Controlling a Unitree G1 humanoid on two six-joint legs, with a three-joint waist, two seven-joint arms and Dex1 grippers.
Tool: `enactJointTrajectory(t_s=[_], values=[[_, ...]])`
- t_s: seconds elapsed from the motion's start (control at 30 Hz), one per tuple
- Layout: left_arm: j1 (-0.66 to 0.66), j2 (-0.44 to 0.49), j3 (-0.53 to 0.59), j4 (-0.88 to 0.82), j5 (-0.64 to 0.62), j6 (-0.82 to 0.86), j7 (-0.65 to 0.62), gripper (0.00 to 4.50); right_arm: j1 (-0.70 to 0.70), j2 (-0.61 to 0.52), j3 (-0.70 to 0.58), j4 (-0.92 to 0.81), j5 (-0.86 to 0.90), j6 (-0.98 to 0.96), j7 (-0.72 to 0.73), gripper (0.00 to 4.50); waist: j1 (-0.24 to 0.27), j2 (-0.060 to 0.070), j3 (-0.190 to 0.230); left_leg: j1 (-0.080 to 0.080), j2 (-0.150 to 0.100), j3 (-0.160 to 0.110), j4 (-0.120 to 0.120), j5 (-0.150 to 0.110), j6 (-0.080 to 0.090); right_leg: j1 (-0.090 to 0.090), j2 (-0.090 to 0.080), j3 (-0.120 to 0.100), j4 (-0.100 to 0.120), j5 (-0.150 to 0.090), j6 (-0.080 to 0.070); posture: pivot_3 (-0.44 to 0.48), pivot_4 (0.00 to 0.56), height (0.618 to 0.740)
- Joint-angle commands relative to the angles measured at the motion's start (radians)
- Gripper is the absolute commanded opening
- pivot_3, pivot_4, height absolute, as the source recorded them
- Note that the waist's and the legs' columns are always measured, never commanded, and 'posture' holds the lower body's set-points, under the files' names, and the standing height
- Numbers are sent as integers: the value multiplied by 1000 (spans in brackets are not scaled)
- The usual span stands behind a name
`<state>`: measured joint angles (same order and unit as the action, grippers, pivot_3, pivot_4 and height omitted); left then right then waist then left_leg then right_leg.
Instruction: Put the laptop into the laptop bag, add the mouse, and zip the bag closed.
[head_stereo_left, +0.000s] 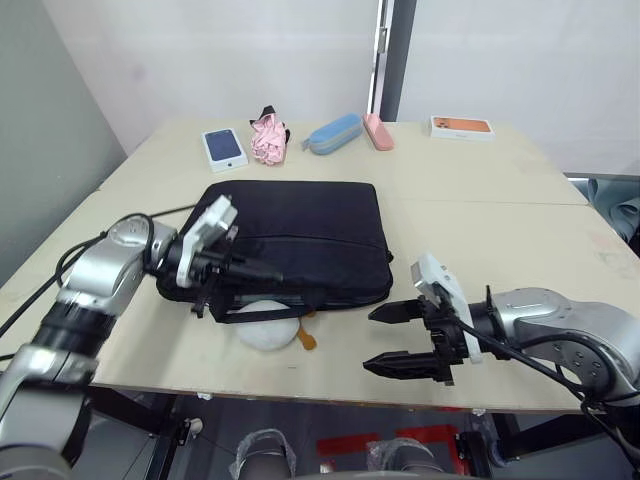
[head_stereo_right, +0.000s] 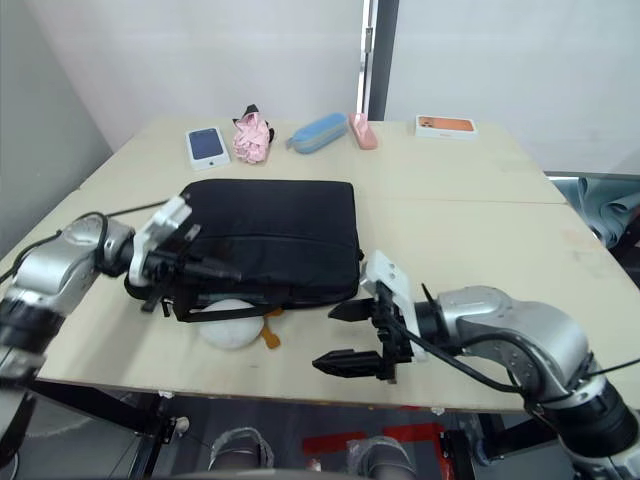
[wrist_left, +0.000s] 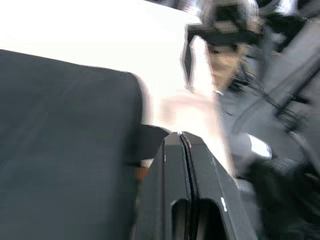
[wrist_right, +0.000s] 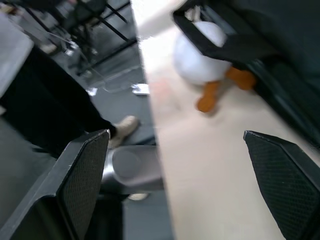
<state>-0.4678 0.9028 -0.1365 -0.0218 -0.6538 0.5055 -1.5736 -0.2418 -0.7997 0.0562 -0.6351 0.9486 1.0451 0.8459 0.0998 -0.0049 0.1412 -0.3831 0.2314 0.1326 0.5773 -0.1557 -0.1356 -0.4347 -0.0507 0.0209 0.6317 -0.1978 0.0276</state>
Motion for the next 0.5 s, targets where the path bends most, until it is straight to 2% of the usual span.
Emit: enactJointTrajectory(t_s=[0.03,0.13,0.27,0.5], values=[[88,60,-21,-164,-20,-7,-41,36,14,-31,-50,-49,43,-15,27,4500,-1,0,0,0,0,0,-1,-1,2,0,0,0,0,0,0,0,150,740],[155,65,-26,-191,13,-29,-30,36,14,-46,-59,-47,51,-16,26,4500,-1,0,0,1,0,0,0,-2,5,1,0,0,1,0,0,0,150,740],[232,14,-22,-150,104,-137,43,36,18,-67,-71,-50,54,-16,20,4500,-2,0,0,2,0,1,1,-2,5,1,0,1,2,0,0,0,150,740],[257,-67,2,-52,197,-261,121,36,25,-81,-84,-61,66,-16,14,4500,-2,0,0,1,0,1,0,-2,5,1,0,1,0,0,0,0,150,740]])
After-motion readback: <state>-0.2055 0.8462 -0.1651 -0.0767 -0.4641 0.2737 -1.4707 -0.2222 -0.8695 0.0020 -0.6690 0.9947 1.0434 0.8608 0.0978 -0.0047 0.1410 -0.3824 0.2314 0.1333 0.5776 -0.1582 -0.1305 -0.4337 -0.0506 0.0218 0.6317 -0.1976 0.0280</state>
